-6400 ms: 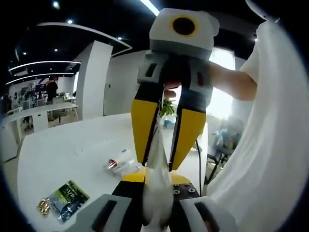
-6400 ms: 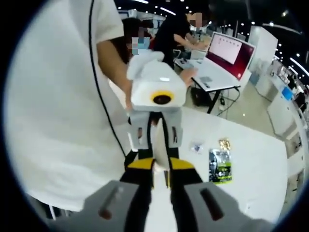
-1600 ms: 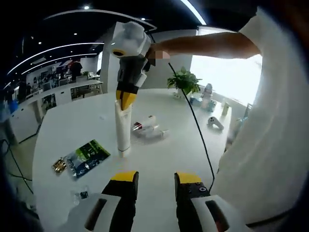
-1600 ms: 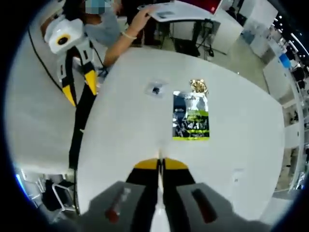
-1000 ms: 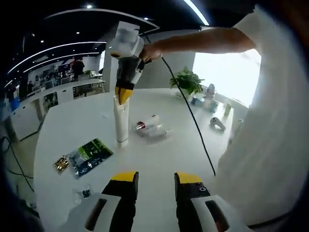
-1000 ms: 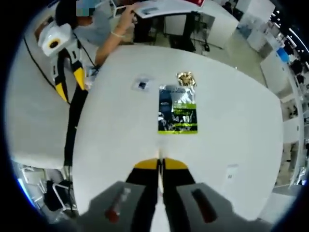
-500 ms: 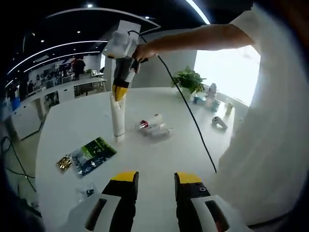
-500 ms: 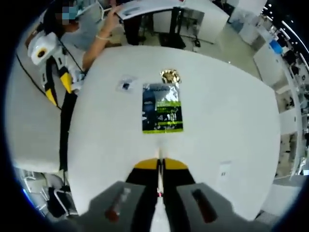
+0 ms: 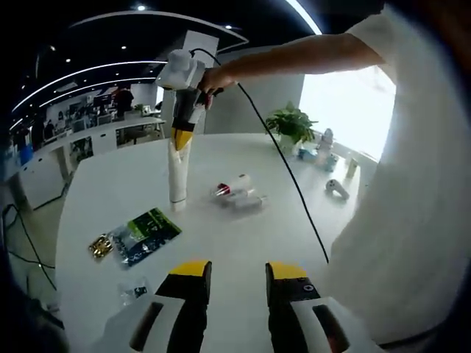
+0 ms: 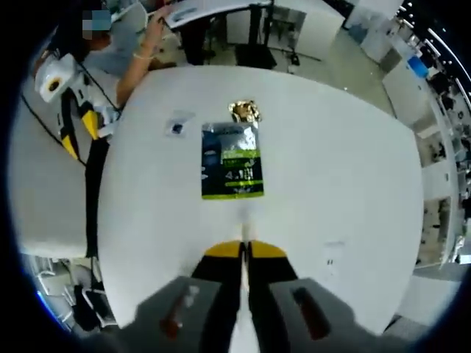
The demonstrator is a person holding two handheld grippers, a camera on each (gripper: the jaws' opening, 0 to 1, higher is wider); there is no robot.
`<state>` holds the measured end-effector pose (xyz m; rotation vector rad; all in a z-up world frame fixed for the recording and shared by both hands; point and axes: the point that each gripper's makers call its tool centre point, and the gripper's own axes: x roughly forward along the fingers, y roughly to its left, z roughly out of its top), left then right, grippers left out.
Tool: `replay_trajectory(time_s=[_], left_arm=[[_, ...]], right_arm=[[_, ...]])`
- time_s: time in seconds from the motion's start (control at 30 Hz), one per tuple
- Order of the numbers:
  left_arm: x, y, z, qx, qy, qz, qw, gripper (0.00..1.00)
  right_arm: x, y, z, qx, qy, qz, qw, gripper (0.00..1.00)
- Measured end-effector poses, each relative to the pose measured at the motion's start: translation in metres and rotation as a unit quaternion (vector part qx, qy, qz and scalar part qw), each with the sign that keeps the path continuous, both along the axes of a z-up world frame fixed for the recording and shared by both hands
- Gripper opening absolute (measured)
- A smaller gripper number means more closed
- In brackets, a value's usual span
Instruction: Arrange the skincare products in the storage area until every visible bottle or jar stands upright without overlapping.
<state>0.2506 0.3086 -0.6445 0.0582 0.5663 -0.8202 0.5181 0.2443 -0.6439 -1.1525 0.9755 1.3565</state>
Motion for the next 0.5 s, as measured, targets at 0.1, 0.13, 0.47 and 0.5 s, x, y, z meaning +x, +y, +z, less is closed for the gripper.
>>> replay_trajectory(time_s=[0.1,0.13,0.47,0.5], left_arm=[[-0.0004,-0.0013,-0.0005,0.0,0.001,-0.002,1.0,0.31],[-0.0007,-0.0018,-0.0005,0.001,0.0,-0.003,1.0,0.31],[-0.004,-0.0051,0.0001,-0.002,-0.001,-0.002,1.0,0.31],[-0.0045,-0.005,0.0,-0.001,-0.001,-0.002,1.0,0.31]], right_arm=[[-0.0006,0.0004,-0.0003,0.001,0.006,-0.005,1.0,0.01],[-0.0007,0.0009,-0.0006,0.0,0.006,-0.005,1.0,0.02],[0.0034,0.0063,-0.0009,0.004,-0.004,-0.015,0.9999,0.05],[0.0037,0.0064,-0.001,0.004,-0.002,-0.017,0.9998,0.05]])
